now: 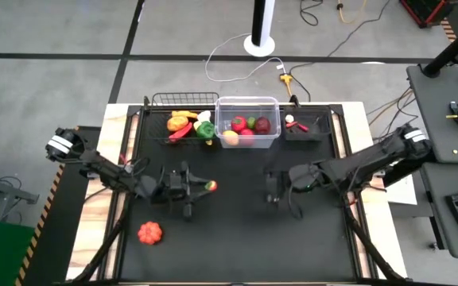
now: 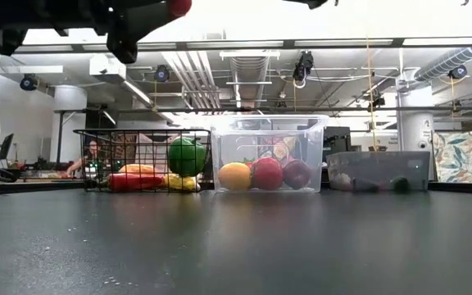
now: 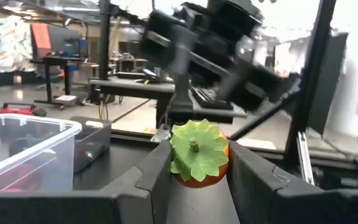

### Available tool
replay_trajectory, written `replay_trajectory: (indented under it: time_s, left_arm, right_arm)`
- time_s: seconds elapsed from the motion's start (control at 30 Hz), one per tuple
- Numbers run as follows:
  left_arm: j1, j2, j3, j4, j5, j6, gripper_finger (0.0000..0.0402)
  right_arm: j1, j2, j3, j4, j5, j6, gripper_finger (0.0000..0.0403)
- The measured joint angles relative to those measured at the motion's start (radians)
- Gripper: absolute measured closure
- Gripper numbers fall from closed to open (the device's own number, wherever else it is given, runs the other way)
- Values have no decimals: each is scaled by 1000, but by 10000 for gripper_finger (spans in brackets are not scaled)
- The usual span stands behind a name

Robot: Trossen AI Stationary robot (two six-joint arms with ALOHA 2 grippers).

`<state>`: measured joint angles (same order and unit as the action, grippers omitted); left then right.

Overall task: Sort produce into baskets
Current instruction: Put the orange tomato into the transparent bin

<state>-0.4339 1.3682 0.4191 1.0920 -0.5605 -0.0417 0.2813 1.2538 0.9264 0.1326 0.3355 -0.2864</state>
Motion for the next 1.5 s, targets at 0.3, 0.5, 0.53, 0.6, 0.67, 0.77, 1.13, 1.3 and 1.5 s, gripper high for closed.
replay_trajectory:
  time_s: [0.3,0.5,0.53,0.6,0.67,0.77,1.13,1.3,1.5]
  left_arm:
    - [19,29,55,2,191,-16,285]
    - [19,36,48,32,291,11,284]
    - [19,37,44,26,291,10,284]
    - [19,37,33,19,291,1,284]
    - [19,37,25,19,292,-11,284]
    - [21,37,24,21,292,-45,284]
    - [105,37,58,-11,291,-354,284]
    - [104,44,58,-10,291,-360,284]
    - [105,73,58,38,291,-360,284]
  right_arm:
    - [30,145,0,232,10,-151,199]
    - [58,206,0,321,35,-192,200]
    - [66,211,0,337,34,-205,200]
    - [80,223,0,367,35,-228,200]
    - [91,234,0,389,36,-248,200]
    - [99,240,0,406,58,-291,200]
    - [98,241,5,433,108,-510,200]
    - [98,241,29,423,117,-534,200]
    - [98,241,49,402,110,-536,200]
